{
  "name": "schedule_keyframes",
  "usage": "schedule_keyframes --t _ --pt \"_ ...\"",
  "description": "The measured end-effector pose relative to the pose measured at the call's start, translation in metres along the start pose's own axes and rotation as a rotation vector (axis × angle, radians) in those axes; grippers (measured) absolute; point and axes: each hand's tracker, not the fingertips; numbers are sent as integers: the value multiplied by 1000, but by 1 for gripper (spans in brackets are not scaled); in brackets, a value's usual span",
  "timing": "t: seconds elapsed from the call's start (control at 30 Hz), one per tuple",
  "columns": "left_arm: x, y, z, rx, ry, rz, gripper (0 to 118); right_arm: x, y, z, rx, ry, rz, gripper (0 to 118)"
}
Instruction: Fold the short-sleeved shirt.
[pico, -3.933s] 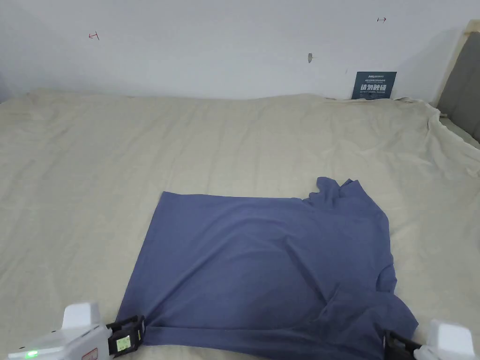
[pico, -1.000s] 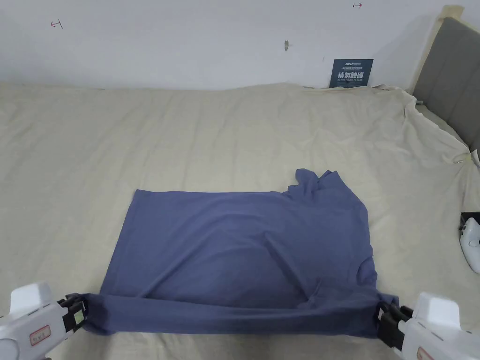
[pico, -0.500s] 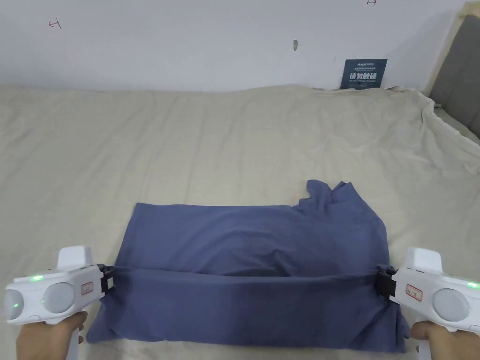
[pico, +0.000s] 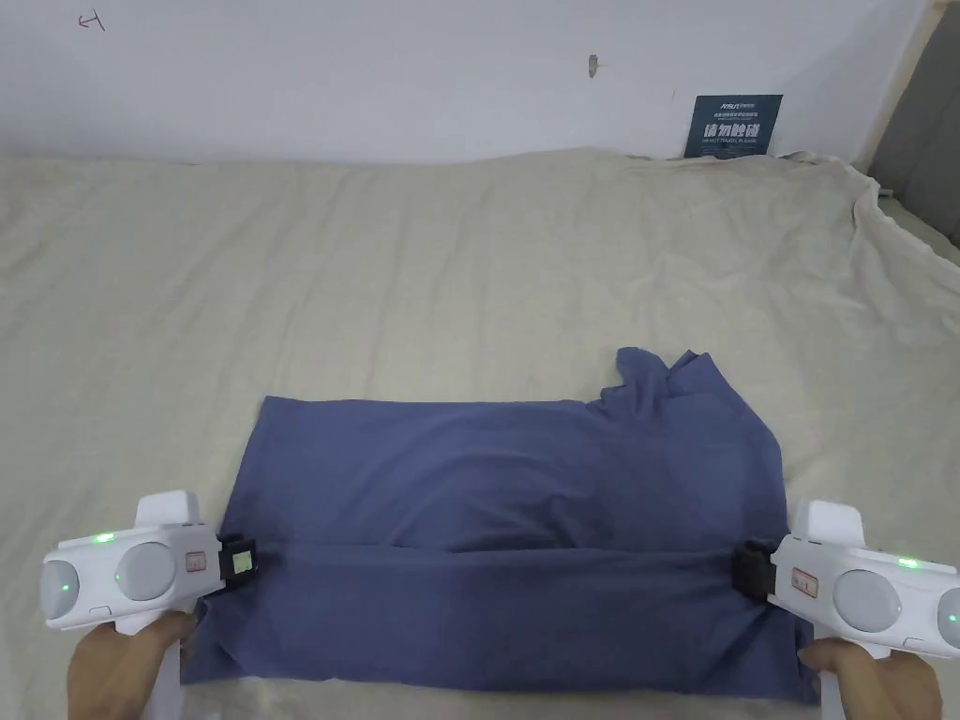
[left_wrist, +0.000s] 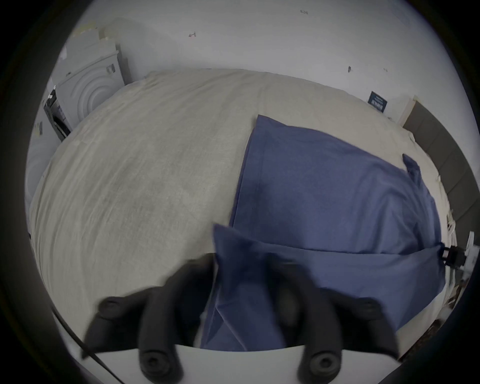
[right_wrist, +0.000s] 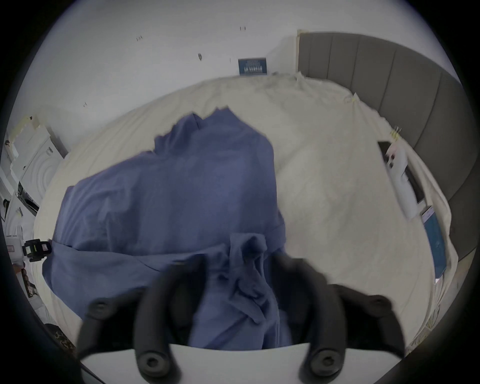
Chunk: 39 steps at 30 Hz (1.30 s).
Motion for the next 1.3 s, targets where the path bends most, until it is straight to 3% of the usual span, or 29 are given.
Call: schedule_keyframes --t 0.13,0.37,0.43,0.5,0.53,0.57,0.6,0.67,0.97,1.23,1.3 --pt "3 -2 45 139 -41 19 96 -4 6 60 184 51 6 78" --pt "11 -26 129 349 -68 -81 93 -15 -12 166 438 57 28 78" --pt "13 -40 148 406 -68 -116 84 -18 -24 188 491 38 40 78" --pt "14 -52 162 435 -69 -145 58 -23 -36 203 532 10 50 74" --pt "15 -60 167 443 -60 -152 42 -24 -42 210 552 8 58 70" --pt "16 -66 171 456 -50 -167 24 -25 -47 216 567 9 63 58" --pt "15 -72 174 467 -43 -183 15 -27 -53 220 581 3 71 45" --pt "13 -84 181 474 -55 -187 0 -29 -61 225 589 -5 81 0" --pt "0 -90 179 409 -94 -151 0 -26 -67 225 575 26 47 0" --pt "-14 -63 117 157 -80 -86 0 -22 -63 210 538 31 27 0" --pt "-20 -61 96 104 -61 -51 14 -21 -63 207 528 29 24 0"
